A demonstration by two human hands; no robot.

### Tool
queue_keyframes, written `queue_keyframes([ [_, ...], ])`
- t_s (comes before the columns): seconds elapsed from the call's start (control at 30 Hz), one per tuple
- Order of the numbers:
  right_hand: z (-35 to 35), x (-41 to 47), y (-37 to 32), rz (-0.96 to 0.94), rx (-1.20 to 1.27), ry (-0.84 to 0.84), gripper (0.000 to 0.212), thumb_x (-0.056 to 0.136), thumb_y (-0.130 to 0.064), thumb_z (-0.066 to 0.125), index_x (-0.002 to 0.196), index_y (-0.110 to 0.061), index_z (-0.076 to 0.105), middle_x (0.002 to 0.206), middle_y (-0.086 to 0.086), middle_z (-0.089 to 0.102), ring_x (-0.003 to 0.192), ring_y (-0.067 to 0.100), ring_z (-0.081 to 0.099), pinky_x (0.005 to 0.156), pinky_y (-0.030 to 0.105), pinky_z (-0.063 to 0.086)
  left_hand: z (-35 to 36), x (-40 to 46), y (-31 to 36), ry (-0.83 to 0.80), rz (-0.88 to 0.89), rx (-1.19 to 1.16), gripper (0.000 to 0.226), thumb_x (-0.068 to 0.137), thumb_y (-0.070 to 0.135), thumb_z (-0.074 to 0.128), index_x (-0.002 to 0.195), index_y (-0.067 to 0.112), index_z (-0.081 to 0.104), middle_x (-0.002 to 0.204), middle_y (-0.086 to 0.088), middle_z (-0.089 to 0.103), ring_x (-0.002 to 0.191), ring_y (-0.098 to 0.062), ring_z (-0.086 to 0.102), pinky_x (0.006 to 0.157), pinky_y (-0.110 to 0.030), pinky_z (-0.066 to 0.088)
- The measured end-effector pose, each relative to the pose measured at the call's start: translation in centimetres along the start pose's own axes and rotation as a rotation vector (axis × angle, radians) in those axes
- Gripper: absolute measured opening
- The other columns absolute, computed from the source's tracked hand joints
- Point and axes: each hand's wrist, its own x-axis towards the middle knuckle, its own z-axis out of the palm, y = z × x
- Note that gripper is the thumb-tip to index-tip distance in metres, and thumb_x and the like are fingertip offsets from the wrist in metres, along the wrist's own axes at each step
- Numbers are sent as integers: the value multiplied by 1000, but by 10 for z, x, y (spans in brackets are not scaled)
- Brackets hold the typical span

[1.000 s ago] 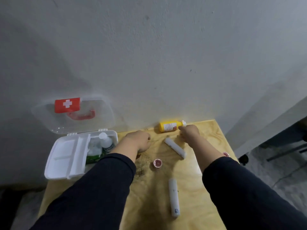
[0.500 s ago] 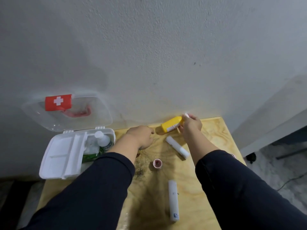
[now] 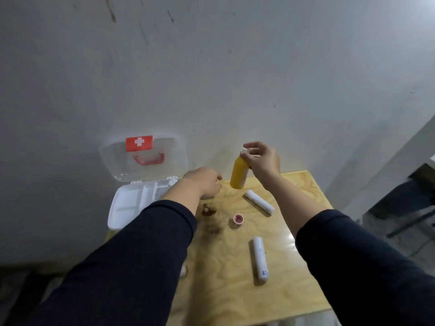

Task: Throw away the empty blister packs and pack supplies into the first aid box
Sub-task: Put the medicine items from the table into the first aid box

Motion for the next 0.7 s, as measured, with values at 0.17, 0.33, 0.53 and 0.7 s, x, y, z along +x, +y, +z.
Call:
queue_keyframes([
  [0.17, 36, -39, -28, -107, 7, -88, 14, 80, -22, 74, 89, -29, 68, 89, 0, 64, 81, 18, 66, 79, 47, 59, -7, -37, -35, 71, -48, -25, 45, 95, 34, 50, 140, 26, 50, 141, -2, 55, 125, -27, 54, 105, -40, 45],
  [0.33, 75, -64, -37, -119, 30, -175, 17, 81, -13, 73, 95, -20, 69, 78, -8, 57, 81, 19, 65, 84, 50, 57, -3, -63, -80, 105, -128, -63, 49, 94, 31, 53, 142, 22, 47, 147, -4, 49, 130, -29, 50, 107, -43, 44],
  [0.53, 115, -75, -29, -132, -34, -240, 19, 79, -13, 74, 97, -20, 69, 89, 3, 63, 86, 27, 70, 79, 44, 59, 25, -74, -121, 97, -183, -46, 66, 94, 37, 58, 149, 13, 31, 154, -7, 33, 138, -30, 37, 106, -45, 41],
  [0.7, 136, -84, -7, -217, -253, -298, 23, 85, -13, 66, 107, -15, 69, 98, 10, 70, 83, 16, 64, 72, 23, 49, 55, -76, -142, 39, -248, -117, 69, 90, 52, 56, 141, 11, 35, 149, -7, 37, 135, -30, 40, 108, -48, 37],
])
